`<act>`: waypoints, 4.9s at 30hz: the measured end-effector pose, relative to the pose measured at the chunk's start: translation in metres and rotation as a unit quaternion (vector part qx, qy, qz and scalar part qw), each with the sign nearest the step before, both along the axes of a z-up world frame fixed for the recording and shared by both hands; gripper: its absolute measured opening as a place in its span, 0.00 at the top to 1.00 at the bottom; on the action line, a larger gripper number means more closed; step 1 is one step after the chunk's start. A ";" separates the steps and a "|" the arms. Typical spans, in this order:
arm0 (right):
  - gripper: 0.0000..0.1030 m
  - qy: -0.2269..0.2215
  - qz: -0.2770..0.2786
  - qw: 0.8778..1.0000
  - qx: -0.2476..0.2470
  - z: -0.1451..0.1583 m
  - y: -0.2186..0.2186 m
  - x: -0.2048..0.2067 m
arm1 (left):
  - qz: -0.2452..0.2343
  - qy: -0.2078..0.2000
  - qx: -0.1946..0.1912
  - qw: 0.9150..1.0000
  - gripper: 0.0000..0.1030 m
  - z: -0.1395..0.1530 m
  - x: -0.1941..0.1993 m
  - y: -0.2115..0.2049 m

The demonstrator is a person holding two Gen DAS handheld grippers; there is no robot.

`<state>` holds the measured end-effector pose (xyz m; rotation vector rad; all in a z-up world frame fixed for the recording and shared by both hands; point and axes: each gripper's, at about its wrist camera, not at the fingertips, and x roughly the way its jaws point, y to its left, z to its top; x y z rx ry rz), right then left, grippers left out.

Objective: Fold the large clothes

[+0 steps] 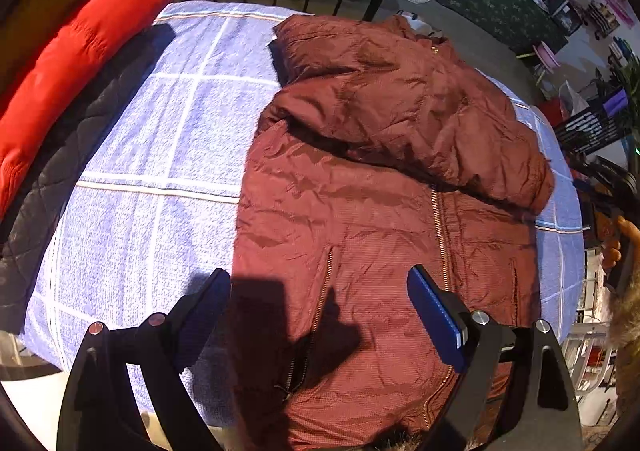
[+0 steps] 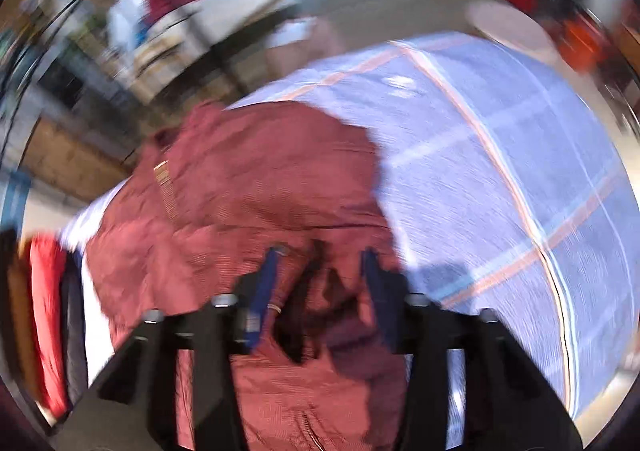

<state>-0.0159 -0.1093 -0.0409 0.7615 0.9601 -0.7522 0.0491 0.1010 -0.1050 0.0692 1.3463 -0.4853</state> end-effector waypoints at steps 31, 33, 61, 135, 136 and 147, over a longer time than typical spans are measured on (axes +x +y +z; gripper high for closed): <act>0.10 0.098 0.285 0.953 0.038 -0.114 0.065 0.127 | -0.121 -0.040 0.088 0.988 0.05 -0.067 0.152 -0.202; 0.04 0.125 0.306 0.944 0.023 -0.125 0.076 0.137 | -0.117 -0.012 0.084 0.990 0.05 -0.080 0.168 -0.201; 0.04 0.199 0.237 0.951 -0.025 -0.137 0.106 0.166 | -0.120 -0.021 0.096 0.988 0.06 -0.085 0.168 -0.188; 0.84 0.068 0.106 0.953 0.276 -0.102 0.176 -0.174 | -0.131 0.135 -0.015 0.982 0.89 -0.062 -0.082 0.047; 0.84 0.058 0.107 0.953 0.277 -0.096 0.174 -0.171 | -0.129 0.133 -0.024 0.982 0.89 -0.056 -0.079 0.045; 0.87 -0.037 0.151 0.963 0.221 -0.029 0.137 -0.094 | -0.134 0.066 -0.096 0.984 0.89 0.002 -0.027 0.016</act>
